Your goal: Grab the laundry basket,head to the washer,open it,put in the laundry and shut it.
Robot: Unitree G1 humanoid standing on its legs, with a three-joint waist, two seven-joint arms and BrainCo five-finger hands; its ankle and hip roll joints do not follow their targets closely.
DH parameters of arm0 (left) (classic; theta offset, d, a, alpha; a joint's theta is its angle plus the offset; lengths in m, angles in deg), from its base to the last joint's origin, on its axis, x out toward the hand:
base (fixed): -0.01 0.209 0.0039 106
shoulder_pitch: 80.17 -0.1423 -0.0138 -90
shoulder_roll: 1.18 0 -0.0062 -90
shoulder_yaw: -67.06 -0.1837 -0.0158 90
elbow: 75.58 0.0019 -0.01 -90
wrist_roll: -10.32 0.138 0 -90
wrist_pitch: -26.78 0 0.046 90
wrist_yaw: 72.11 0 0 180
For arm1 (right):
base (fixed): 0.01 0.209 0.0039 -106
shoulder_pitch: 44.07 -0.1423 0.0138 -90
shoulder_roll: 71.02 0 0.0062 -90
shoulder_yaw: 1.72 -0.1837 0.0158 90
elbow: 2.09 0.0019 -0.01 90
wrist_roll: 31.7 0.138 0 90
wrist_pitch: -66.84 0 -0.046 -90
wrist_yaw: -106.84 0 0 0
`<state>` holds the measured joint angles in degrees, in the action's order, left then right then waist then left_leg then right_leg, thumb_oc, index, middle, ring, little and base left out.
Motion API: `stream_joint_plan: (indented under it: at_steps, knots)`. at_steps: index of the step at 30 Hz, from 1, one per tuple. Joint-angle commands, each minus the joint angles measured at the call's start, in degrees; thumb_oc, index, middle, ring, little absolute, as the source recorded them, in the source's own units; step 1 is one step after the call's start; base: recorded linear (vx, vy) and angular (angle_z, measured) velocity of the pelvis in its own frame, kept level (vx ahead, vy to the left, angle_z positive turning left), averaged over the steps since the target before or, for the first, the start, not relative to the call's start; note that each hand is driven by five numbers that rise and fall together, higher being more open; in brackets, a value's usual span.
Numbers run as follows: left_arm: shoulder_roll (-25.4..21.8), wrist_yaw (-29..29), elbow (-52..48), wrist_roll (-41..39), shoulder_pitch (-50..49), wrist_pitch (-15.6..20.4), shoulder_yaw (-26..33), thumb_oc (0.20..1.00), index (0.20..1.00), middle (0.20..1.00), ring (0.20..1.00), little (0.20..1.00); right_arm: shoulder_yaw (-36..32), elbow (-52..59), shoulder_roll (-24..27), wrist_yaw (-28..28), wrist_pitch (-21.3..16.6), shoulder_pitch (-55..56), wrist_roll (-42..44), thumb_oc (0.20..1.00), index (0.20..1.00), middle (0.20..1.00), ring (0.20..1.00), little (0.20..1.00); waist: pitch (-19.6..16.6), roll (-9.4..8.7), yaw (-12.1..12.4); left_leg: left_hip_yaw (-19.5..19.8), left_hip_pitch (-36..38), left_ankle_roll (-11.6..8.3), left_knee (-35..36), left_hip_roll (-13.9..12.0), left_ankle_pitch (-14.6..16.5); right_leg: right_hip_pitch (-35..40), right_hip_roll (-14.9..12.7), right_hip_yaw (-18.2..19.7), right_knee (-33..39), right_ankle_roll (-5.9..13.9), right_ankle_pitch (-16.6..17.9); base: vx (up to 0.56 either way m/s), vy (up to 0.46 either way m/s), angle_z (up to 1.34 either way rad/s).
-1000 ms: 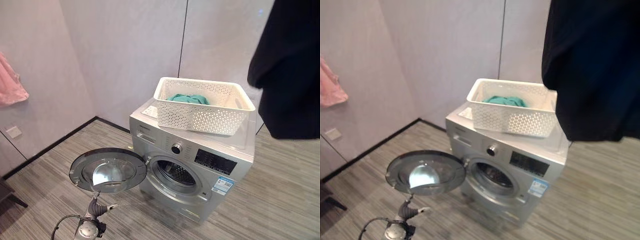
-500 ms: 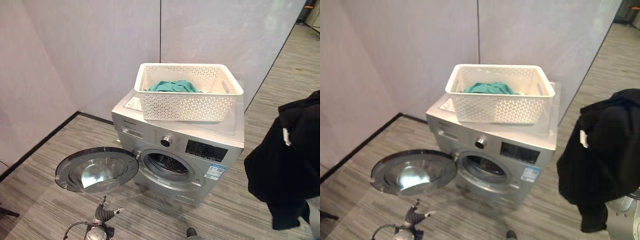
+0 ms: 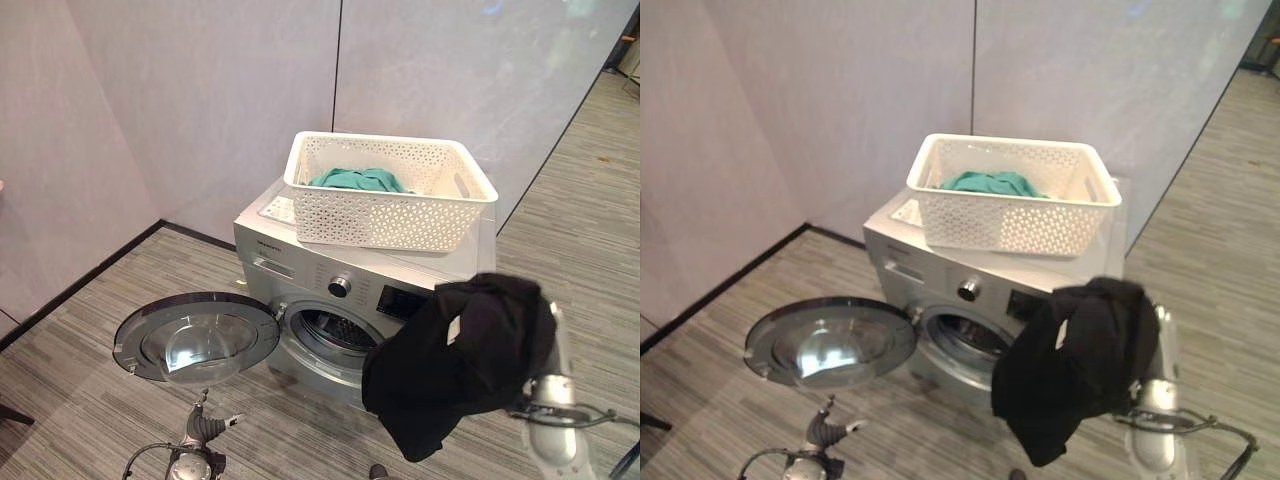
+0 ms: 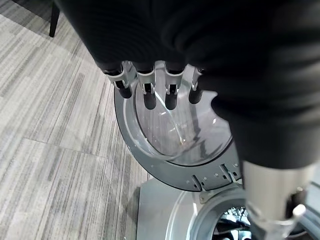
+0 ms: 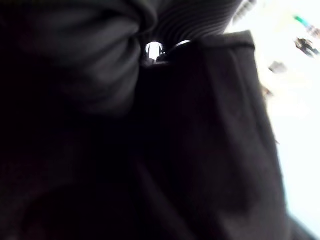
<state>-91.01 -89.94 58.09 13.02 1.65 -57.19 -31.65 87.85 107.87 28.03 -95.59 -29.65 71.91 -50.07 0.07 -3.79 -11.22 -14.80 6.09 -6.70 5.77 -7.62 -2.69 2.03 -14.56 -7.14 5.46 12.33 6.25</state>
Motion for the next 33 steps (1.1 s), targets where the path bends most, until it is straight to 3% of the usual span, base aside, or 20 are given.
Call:
stream_joint_plan:
  at_steps: [1, 8, 14, 24, 33]
  knots:
    - [-4.2, -2.2, -2.8, -0.4, 3.2, 3.1, 0.8, 1.0, 1.0, 1.0, 1.0, 1.0, -0.6, 3.8, -0.4, 1.5, -4.5, -3.9, 4.0, 0.2, 0.2, 0.2, 0.2, 0.2, 2.4, -0.45, 1.5, 2.0, 3.7, 2.51, -0.9, -1.1, 8.0, -1.5, -3.9, -2.8, -2.8, 1.25, -0.8, 0.0, 0.0, 0.0]
    - [-6.9, -0.3, -15.5, -2.3, 0.9, 4.5, 0.3, 1.0, 1.0, 1.0, 1.0, 1.0, 6.5, -1.3, 1.1, 5.8, -5.4, -5.4, 7.7, 0.2, 0.2, 0.2, 0.2, 0.2, 3.2, -0.16, 3.1, 3.0, 3.2, 2.33, -1.1, -1.1, 7.7, -0.6, -4.3, -4.0, -2.6, 1.16, -0.9, -0.01, -0.002, 0.07]
    - [-8.5, 3.7, -25.0, -4.4, 1.6, 3.4, -2.3, 1.0, 1.0, 1.0, 1.0, 1.0, 10.4, -3.6, 1.8, 8.0, -4.5, -9.7, 9.3, 0.2, 0.2, 0.2, 0.2, 0.2, 3.4, 0.16, 4.0, 3.7, 2.7, 2.26, -1.1, -1.2, 7.6, -0.1, -4.5, -4.8, -2.6, 1.01, -1.2, 0.0, -0.004, 0.05]
    - [-7.6, 7.7, -29.6, -8.1, 5.6, 1.6, -9.0, 1.0, 1.0, 1.0, 1.0, 1.0, 17.5, -7.8, 0.7, 7.5, -2.9, -19.7, 9.8, 0.2, 0.2, 0.2, 0.2, 0.2, 3.6, 0.63, 5.3, 4.4, 2.5, 2.3, -1.1, -1.2, 7.5, 0.5, -4.6, -5.5, -2.2, 0.84, -1.2, 0.0, -0.002, 0.05]
    - [-7.7, 12.1, -34.1, -24.9, 7.1, 2.4, -13.7, 1.0, 1.0, 1.0, 1.0, 1.0, 22.7, -9.3, -1.1, 6.8, -2.5, -27.0, 11.1, 0.2, 0.2, 0.2, 0.2, 0.2, 5.1, 1.19, 6.4, 5.2, 1.7, 2.29, -1.4, -1.1, 7.3, 0.4, -4.9, -6.0, -2.4, 0.66, -1.4, 0.01, -0.002, 0.05]
